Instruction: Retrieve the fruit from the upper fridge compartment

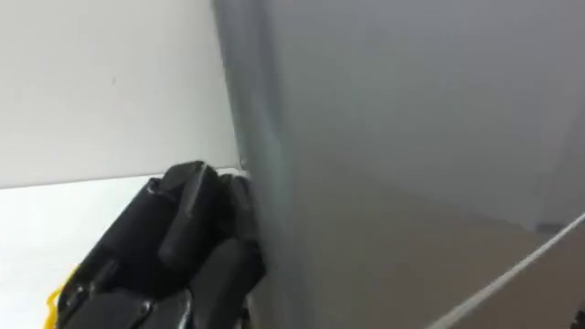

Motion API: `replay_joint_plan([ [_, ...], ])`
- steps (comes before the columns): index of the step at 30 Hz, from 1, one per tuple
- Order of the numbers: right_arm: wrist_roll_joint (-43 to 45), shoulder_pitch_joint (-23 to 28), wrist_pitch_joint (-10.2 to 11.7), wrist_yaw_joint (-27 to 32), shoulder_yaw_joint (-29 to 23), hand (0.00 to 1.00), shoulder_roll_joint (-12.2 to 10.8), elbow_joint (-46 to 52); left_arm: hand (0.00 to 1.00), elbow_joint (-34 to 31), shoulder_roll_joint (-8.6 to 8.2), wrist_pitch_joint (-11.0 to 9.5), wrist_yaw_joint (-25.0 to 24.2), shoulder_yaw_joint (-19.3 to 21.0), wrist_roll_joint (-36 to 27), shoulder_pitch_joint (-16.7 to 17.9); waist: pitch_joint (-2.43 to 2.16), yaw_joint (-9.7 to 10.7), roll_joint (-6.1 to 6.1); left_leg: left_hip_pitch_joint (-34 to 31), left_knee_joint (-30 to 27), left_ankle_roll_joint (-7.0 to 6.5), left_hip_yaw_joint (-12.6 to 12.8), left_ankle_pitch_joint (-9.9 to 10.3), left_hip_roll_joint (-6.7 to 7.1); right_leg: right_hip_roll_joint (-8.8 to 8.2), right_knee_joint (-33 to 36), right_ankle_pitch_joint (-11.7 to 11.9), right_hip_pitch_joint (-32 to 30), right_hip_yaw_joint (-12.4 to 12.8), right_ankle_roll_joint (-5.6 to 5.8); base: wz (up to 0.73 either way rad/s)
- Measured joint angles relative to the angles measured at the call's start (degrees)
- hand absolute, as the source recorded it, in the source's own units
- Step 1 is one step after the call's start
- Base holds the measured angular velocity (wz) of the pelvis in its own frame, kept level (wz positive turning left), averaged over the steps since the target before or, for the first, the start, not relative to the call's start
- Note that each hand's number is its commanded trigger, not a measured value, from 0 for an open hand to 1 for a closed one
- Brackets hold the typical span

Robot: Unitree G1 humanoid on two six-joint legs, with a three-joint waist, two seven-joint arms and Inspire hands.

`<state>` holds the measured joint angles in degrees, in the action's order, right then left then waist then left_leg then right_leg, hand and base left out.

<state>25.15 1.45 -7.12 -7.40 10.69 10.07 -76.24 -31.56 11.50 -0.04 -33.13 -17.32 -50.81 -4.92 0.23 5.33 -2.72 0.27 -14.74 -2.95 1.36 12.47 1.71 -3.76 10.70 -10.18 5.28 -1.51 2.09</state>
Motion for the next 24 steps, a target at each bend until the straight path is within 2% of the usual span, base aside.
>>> replay_joint_plan([
  [4,0.04,-0.64,-0.02,0.38,3.05,0.0,-0.16,0.18,1.0,0.01,-0.65,1.33,-5.52,-7.56,-1.59,-3.83,0.12,1.62,-0.01,0.3,0.34,-0.04,1.46,0.04,-0.13,0.07,-0.02,0.0,-0.35,1.36,0.05,-0.21],
  [5,0.03,-0.77,-0.03,0.37,3.45,0.0,-0.16,0.17,1.0,0.02,-0.99,1.6,-6.0,-8.05,-1.59,-4.6,0.15,2.08,-0.14,0.31,0.36,-0.04,1.58,0.04,-0.14,0.09,-0.03,0.0,-0.39,1.42,0.06,-0.19],
  [7,0.04,-0.8,-0.03,0.2,4.18,0.0,-0.23,0.26,1.0,0.11,-2.7,2.16,-7.8,-9.38,-1.6,-7.05,0.17,3.1,-0.42,0.5,0.5,0.07,2.19,-0.02,-0.26,0.35,-0.01,-0.02,-0.6,1.73,0.05,-0.14],
  [10,-0.04,-0.99,0.0,0.5,5.69,0.0,-0.06,0.53,1.0,0.76,-4.29,2.19,-9.6,-12.12,-1.57,-9.65,0.24,3.79,-0.21,0.34,0.68,0.37,3.36,-0.16,-0.79,0.85,-0.04,-0.1,-1.37,2.5,-0.17,-0.16],
  [13,-0.21,-0.99,-0.02,0.49,6.12,0.0,-0.11,0.86,1.0,1.99,-4.57,2.64,-11.33,-14.64,-1.55,-11.42,0.42,4.28,0.31,0.61,1.05,0.66,3.39,-0.35,-0.93,1.06,-0.07,-0.22,-1.45,2.65,-0.39,-0.04],
  [16,-0.26,-1.3,-0.03,0.37,6.19,0.0,-0.21,1.55,1.0,2.97,-5.07,3.59,-12.25,-14.99,-1.69,-12.12,0.36,4.54,0.6,0.27,0.94,0.72,3.39,-0.39,-0.97,1.14,-0.07,-0.26,-2.3,2.82,-0.47,0.0],
  [17,-0.26,-1.46,-0.01,0.33,6.19,0.0,-0.26,1.66,0.84,3.35,-5.34,3.67,-12.56,-15.0,-1.69,-12.43,0.42,4.6,0.71,0.22,0.94,0.72,3.39,-0.39,-0.97,1.14,-0.08,-0.25,-2.33,2.84,-0.47,0.0],
  [18,-0.25,-1.56,-0.02,0.24,6.2,0.0,-0.3,2.29,0.45,3.85,-5.65,3.79,-12.79,-15.2,-1.84,-12.99,0.44,4.75,0.88,0.12,0.95,0.72,3.4,-0.39,-0.97,1.13,-0.13,-0.25,-2.37,2.82,-0.48,0.0],
  [19,-0.25,-1.79,0.0,0.23,6.2,0.0,-0.3,2.63,0.0,4.14,-5.65,3.81,-12.86,-15.57,-2.47,-13.28,0.41,4.97,1.01,0.03,0.96,0.73,3.4,-0.38,-0.96,1.12,-0.18,-0.25,-2.36,2.82,-0.48,0.0],
  [24,-0.2,-3.18,-0.01,0.33,6.2,0.0,-0.34,2.74,0.0,5.22,-6.03,3.82,-13.63,-15.64,-2.8,-13.67,0.47,5.35,1.12,-0.13,1.0,0.75,3.45,-0.36,-0.95,1.09,-0.18,-0.25,-2.44,2.81,-0.48,0.0],
])
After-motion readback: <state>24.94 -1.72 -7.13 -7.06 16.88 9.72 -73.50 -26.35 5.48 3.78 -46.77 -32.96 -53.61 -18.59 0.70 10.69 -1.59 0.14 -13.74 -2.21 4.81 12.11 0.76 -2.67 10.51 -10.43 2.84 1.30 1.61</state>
